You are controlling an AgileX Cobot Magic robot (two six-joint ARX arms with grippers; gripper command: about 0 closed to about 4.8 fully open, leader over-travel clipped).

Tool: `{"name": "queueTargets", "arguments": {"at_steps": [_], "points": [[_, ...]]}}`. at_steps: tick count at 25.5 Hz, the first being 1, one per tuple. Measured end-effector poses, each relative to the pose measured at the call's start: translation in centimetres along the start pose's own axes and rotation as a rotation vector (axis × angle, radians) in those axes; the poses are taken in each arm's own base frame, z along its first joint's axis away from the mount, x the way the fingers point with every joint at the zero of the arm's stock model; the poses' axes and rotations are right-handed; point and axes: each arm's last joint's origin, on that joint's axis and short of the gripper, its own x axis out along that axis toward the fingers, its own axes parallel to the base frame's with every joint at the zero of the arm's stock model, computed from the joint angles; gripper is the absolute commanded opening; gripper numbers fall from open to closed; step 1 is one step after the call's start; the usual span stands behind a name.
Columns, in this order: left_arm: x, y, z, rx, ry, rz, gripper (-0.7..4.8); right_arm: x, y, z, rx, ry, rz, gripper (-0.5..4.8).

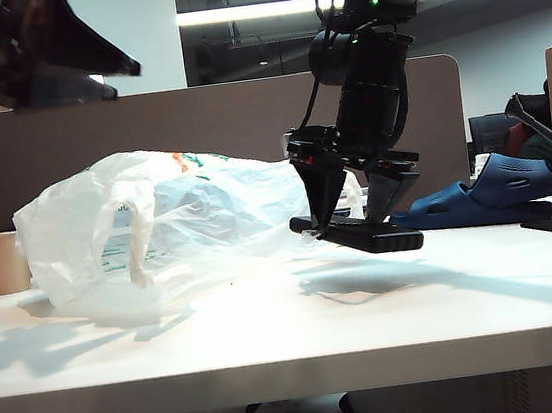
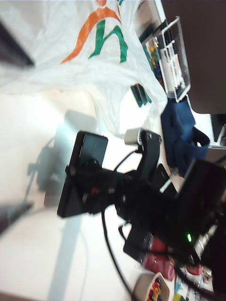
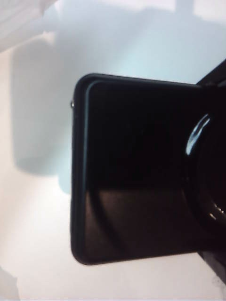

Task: Put the power bank into the bag.

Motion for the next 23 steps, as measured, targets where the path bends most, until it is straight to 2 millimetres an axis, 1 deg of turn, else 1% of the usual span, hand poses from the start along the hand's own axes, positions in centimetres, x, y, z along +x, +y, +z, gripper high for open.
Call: {"name": "queueTargets", "arguments": {"at_steps": [1, 2, 4, 7, 10, 18, 23], "points": [[1.0, 0.9, -0.1, -0.007, 0.019, 0.013, 4.72, 0.0, 0.2, 0.1, -0.006, -0.01, 0.01, 1.71], [1.4, 1.3, -0.2, -0.012, 0.03, 0.022, 4.72, 0.0, 0.4, 0.2, -0.011, -0.018, 0.017, 1.71], [2.1, 1.6, -0.3, -0.027, 0.051, 0.027, 4.72, -0.1, 0.8, 0.5, -0.022, -0.039, 0.03, 1.71], [2.9, 1.7, 0.3, -0.005, 0.052, 0.026, 4.71, -0.2, 1.3, 1.1, -0.041, -0.083, 0.045, 1.71], [2.9, 1.7, 0.5, 0.015, 0.045, 0.03, 4.71, -0.2, 1.8, 1.5, -0.058, -0.119, 0.048, 1.71], [3.2, 1.7, 0.1, 0.036, 0.082, 0.066, 4.71, -0.3, 2.2, 2.6, -0.033, -0.232, 0.112, 1.71], [3.2, 1.7, 0.1, 0.036, 0.082, 0.066, 4.71, -0.3, 2.7, 2.8, -0.037, -0.247, 0.123, 1.71]]}}
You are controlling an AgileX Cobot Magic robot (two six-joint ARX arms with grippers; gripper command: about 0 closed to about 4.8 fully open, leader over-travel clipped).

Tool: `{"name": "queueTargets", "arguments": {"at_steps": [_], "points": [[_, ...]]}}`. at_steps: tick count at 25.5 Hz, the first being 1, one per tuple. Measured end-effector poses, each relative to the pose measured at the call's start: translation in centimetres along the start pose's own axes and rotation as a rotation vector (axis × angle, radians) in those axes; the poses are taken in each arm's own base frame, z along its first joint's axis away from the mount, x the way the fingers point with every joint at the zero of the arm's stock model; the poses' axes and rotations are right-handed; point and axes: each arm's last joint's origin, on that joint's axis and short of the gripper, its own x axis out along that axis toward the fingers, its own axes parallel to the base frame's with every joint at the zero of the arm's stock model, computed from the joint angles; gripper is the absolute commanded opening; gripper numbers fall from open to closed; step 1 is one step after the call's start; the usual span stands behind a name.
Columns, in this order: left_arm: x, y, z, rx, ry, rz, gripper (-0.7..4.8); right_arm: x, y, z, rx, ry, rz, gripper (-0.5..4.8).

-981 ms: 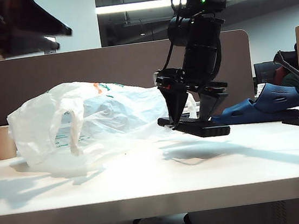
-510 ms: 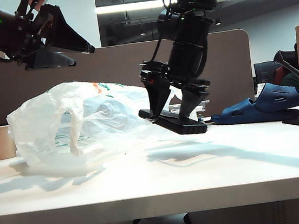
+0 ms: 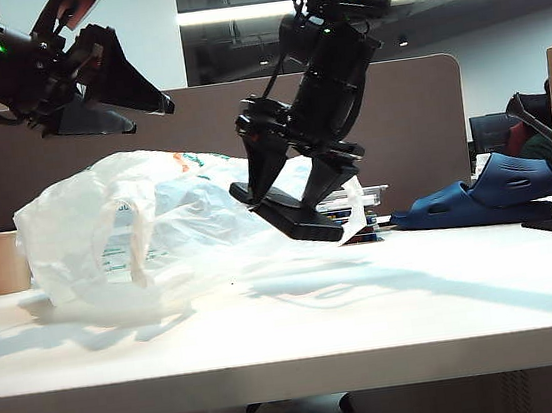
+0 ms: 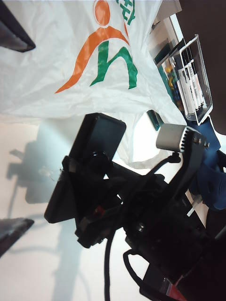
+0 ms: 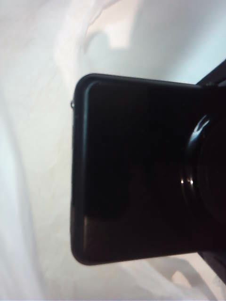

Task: Put the power bank into the bag.

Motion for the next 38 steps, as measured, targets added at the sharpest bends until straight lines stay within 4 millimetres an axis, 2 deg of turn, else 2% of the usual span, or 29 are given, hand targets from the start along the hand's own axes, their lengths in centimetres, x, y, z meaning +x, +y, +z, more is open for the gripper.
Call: {"name": "queueTargets", "arguments": {"at_steps": [4, 9, 20, 29, 33, 38], "points": [[0.0, 0.0, 0.0, 0.0, 0.0, 0.0, 4.71, 0.6, 0.2, 0.0, -0.006, -0.008, 0.025, 1.71], [0.0, 0.0, 0.0, -0.003, -0.001, 0.0, 4.71, 2.4, 0.0, -0.5, 0.008, 0.015, 0.031, 1.71], [-0.1, -0.1, 0.1, -0.001, -0.004, 0.0, 4.71, 3.3, 0.7, 0.8, 0.026, -0.119, 0.097, 1.72], [-2.2, -1.0, 2.4, 0.053, -0.08, 0.018, 4.71, 5.7, 0.6, 0.6, 0.068, -0.151, 0.145, 1.8], [-3.2, -1.5, 3.2, 0.074, -0.111, 0.026, 4.71, 5.7, 0.9, 1.2, 0.075, -0.201, 0.163, 1.8], [-3.6, -1.7, 3.2, 0.058, -0.088, 0.021, 4.7, 5.7, 1.2, 1.7, 0.097, -0.249, 0.196, 1.81]]}}
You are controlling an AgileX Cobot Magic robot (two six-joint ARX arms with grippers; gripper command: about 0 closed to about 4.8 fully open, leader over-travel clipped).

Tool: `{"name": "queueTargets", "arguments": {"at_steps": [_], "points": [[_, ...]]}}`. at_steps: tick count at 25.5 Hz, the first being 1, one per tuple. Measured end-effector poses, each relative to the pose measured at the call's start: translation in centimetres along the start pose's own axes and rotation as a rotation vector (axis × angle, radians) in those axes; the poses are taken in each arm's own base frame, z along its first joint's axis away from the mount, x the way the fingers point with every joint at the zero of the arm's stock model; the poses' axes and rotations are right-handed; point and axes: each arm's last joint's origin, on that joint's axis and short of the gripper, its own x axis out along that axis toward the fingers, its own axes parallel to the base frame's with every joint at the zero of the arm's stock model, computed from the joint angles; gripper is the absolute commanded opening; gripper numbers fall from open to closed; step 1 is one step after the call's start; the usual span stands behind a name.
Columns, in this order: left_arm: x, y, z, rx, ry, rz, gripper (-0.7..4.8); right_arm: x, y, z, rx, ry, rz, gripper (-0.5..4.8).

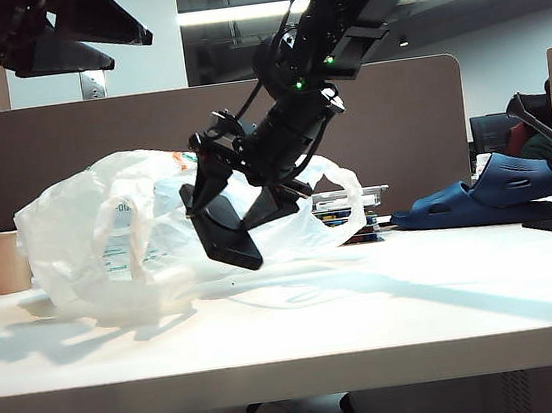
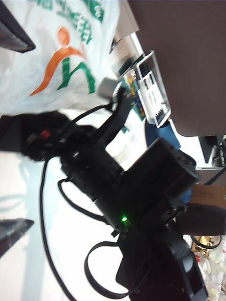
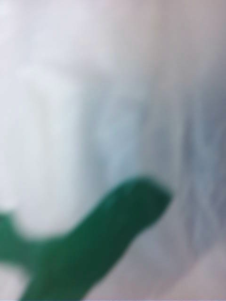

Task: Put the power bank into the bag.

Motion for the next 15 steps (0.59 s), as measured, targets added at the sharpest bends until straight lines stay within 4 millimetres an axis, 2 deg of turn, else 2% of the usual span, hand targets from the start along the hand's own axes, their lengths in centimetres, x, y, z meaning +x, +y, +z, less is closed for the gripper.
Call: {"name": "queueTargets", "arguments": {"at_steps": [7, 9, 15], "points": [[0.0, -0.1, -0.2, -0.016, 0.023, -0.005, 4.7, 0.1, 0.7, 1.4, -0.011, -0.134, 0.056, 1.84], [-0.1, -0.1, -0.2, -0.015, 0.022, -0.005, 4.7, 0.7, 0.4, 1.2, -0.011, -0.148, 0.061, 2.13], [-0.1, -0.1, -0.1, -0.014, 0.019, -0.004, 4.66, 2.9, -0.3, -0.2, 0.034, -0.139, 0.07, 2.13]]}}
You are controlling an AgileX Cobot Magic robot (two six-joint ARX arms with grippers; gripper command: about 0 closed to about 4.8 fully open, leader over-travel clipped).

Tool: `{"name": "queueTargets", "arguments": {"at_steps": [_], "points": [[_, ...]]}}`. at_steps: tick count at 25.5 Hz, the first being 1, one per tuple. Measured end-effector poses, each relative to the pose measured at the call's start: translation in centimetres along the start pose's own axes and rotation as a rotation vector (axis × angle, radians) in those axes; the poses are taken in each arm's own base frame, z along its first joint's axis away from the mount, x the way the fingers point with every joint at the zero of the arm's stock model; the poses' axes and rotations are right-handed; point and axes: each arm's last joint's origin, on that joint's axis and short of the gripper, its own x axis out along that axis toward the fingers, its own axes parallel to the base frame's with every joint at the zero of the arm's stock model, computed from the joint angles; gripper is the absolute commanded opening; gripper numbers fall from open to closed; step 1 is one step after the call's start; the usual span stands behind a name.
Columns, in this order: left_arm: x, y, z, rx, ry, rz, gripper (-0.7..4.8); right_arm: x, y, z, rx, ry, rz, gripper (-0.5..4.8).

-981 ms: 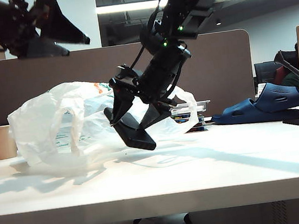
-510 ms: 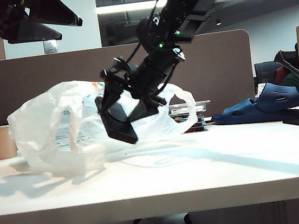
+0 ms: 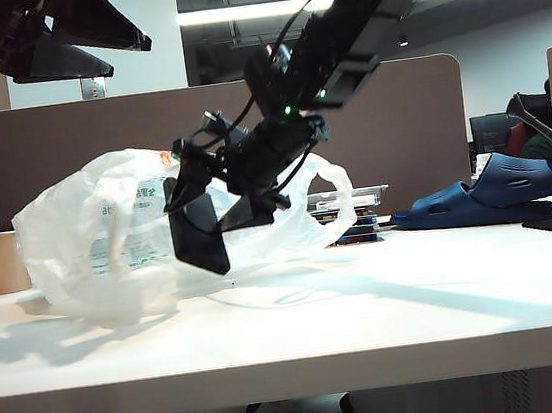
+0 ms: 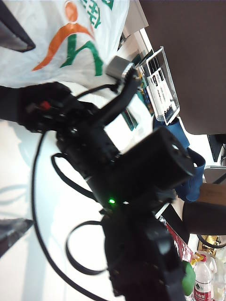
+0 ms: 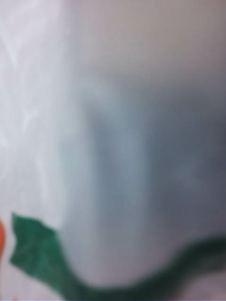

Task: Put the power bank into the bag.

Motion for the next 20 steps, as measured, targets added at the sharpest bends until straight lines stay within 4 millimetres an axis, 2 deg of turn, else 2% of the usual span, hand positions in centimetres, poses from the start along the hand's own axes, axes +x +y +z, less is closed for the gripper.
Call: {"name": "queueTargets", "arguments": {"at_steps": [5, 15, 20], "points": [[-0.5, -0.2, 0.5, 0.014, -0.019, 0.005, 4.66, 1.1, -0.6, -0.5, 0.025, -0.05, 0.02, 2.13], [-1.6, -0.8, 1.6, 0.046, -0.066, 0.015, 4.67, 2.0, -0.7, 0.1, 0.137, -0.229, 0.017, 2.13], [-1.8, -0.8, 1.8, 0.028, -0.075, 0.016, 4.67, 3.2, -1.0, -0.7, 0.204, -0.322, -0.023, 2.14]]}}
